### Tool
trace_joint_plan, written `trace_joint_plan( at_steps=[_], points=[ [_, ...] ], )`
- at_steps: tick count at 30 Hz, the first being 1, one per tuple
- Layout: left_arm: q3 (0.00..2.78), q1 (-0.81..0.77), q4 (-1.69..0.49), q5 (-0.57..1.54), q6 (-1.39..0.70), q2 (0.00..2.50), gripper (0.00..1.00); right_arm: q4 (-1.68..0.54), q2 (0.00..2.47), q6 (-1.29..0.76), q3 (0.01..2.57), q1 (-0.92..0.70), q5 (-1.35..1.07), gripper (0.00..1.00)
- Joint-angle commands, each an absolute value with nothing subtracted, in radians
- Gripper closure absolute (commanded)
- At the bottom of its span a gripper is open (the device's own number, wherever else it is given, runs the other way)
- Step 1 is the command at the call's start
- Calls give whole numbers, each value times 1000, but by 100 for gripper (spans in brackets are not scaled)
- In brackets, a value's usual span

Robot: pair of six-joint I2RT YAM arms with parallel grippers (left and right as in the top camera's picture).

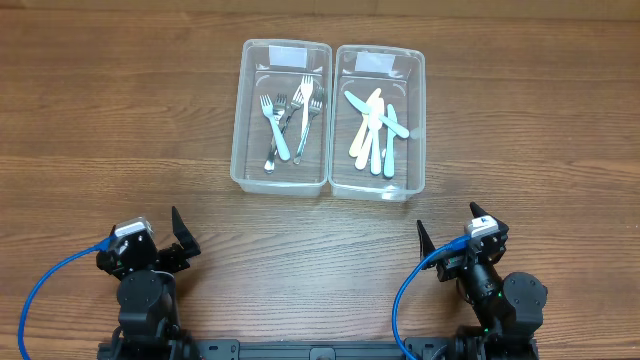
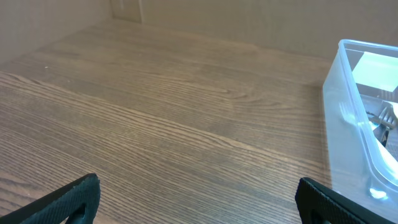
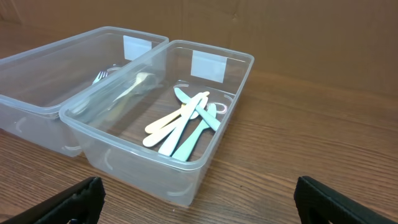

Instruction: Pack container

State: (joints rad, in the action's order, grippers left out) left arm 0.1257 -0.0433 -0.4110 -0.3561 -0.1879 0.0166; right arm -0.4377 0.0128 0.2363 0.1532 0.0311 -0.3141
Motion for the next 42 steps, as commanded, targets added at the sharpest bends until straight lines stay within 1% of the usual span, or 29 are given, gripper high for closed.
trace_joint_plan(
  at_steps=[1,6,13,18,19,21,29,32,37,42],
  points=[
    [119,-40,-406,-366,-206,4,0,-432,3,236,148,28,-315,0],
    [119,-41,-406,-366,-206,4,0,-408,3,236,148,28,-315,0],
    [119,-41,-406,-366,-206,4,0,-259,3,232,148,28,-290,0],
    [119,-41,-406,-366,-206,4,0,-139,3,231,148,28,-188,0],
    [119,-41,-406,-366,-206,4,0,-85,3,216,148,28,-157,0],
    [119,-41,-406,-366,-206,4,0,-40,3,202,148,28,-148,0],
    [119,-41,-406,-366,-206,4,0,2,3,187,144,27,-166,0],
    [119,-40,-406,-366,-206,4,0,22,3,187,114,27,-166,0],
    [119,-41,-406,-366,-206,4,0,191,3,187,6,27,-176,0],
    [119,-41,-406,-366,-206,4,0,157,3,187,8,27,-176,0]
  ],
)
